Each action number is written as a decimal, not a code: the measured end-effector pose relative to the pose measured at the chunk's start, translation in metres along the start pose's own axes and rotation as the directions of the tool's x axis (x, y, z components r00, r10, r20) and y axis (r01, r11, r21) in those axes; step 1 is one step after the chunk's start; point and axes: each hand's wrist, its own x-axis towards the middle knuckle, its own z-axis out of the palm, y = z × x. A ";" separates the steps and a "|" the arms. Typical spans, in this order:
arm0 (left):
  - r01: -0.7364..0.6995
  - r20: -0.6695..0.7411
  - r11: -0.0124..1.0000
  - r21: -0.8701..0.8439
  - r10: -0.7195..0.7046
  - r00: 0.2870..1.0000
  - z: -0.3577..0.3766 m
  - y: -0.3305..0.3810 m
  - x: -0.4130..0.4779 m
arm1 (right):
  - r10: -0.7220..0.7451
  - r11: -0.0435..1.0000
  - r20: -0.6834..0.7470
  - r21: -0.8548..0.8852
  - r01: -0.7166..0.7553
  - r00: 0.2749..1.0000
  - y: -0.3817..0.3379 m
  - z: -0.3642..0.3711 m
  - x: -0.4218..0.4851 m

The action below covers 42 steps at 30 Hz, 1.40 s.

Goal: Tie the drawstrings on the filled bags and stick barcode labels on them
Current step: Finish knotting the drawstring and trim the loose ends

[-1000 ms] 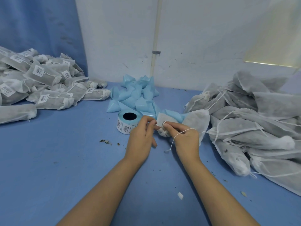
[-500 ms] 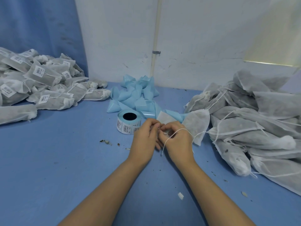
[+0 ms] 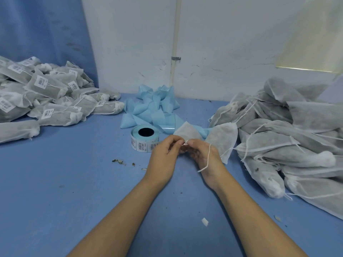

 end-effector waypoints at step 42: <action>-0.273 0.104 0.592 0.759 0.304 0.947 -0.010 -0.004 0.001 | 0.049 0.780 0.307 0.582 -0.228 0.951 -0.007 0.004 -0.008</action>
